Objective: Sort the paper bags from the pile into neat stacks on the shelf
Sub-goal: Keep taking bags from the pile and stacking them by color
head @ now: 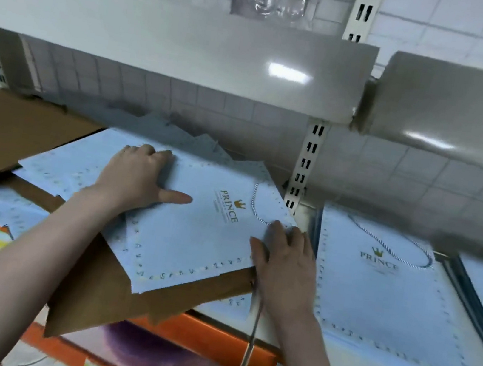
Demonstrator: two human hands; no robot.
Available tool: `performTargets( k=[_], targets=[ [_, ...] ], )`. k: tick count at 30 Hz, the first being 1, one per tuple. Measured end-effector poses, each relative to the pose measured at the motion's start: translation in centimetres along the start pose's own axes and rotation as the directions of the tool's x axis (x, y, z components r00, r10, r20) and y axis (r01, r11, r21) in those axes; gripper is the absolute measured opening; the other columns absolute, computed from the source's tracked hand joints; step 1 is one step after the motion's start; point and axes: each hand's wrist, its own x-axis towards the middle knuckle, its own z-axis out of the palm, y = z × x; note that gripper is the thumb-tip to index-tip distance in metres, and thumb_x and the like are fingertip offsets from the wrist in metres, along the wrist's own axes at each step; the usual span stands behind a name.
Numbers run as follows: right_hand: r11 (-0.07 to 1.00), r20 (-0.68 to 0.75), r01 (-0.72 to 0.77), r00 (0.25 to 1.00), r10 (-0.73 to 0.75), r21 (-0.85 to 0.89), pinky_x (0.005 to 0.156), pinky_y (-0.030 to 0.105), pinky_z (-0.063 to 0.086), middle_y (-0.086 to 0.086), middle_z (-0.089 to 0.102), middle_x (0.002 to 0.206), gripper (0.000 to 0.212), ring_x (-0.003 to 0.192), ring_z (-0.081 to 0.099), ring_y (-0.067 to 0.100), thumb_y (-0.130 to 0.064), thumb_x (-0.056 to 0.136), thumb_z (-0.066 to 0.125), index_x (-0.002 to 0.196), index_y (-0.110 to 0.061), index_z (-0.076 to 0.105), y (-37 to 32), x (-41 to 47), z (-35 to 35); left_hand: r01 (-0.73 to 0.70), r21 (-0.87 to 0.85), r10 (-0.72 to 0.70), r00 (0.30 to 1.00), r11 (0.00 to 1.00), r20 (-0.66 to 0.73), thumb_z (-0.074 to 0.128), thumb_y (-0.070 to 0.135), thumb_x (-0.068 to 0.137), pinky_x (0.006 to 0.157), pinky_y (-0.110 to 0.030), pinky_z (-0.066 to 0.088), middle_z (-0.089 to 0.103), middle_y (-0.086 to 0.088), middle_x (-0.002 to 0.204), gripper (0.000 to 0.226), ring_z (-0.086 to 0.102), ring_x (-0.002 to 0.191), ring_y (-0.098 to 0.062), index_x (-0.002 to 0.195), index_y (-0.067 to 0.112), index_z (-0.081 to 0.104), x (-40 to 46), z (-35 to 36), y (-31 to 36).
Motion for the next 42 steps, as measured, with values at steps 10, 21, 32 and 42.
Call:
performTargets(
  k=[10, 21, 32, 42],
  targets=[
    [0.996, -0.070, -0.090, 0.994, 0.089, -0.009, 0.099, 0.037, 0.035, 0.012, 0.043, 0.128, 0.058, 0.119, 0.039, 0.029, -0.048, 0.095, 0.038, 0.137, -0.009, 0.034, -2.5, -1.1, 0.5, 0.113, -0.240, -0.114, 0.993, 0.964, 0.008, 0.066, 0.066, 0.062, 0.076, -0.034, 0.041, 0.055, -0.013, 0.111, 0.089, 0.052, 0.100, -0.029, 0.126, 0.007, 0.048, -1.6, -0.4, -1.8],
    [0.914, -0.099, -0.137, 0.977, 0.188, 0.382, 0.094, 0.044, 0.044, 0.014, 0.049, 0.128, 0.071, 0.115, 0.048, 0.031, -0.044, 0.091, 0.051, 0.142, -0.004, 0.022, -6.8, -1.9, 1.0, 0.238, -0.611, -0.307, 0.952, 0.755, -0.010, 0.068, 0.049, 0.078, 0.067, -0.034, 0.035, 0.057, -0.022, 0.100, 0.063, 0.050, 0.082, -0.031, 0.109, -0.003, 0.051, -5.1, -0.2, -4.7],
    [0.756, -0.072, -0.113, 0.976, 0.207, 0.645, 0.074, 0.031, 0.043, 0.003, 0.058, 0.104, 0.049, 0.097, 0.053, 0.024, -0.027, 0.084, 0.067, 0.120, -0.007, 0.042, -7.2, -1.5, 1.5, 0.210, -0.664, -0.272, 0.962, 0.718, 0.010, 0.070, 0.034, 0.081, 0.056, -0.028, 0.032, 0.044, 0.003, 0.075, 0.036, 0.045, 0.074, -0.017, 0.090, 0.010, 0.046, -7.1, -0.7, -5.9],
    [0.654, 0.018, -0.038, 0.999, 0.037, 0.756, 0.049, 0.003, 0.039, -0.022, 0.054, 0.076, 0.036, 0.054, 0.054, -0.015, -0.003, 0.087, 0.063, 0.089, -0.033, 0.042, -6.6, -3.2, -2.5, 0.056, -0.725, -0.034, 0.998, 0.686, 0.045, 0.075, 0.031, 0.077, 0.080, -0.022, 0.037, 0.054, -0.002, 0.129, 0.070, 0.054, 0.108, -0.018, 0.136, 0.012, 0.042, -6.7, -2.0, -5.2]
  ],
)
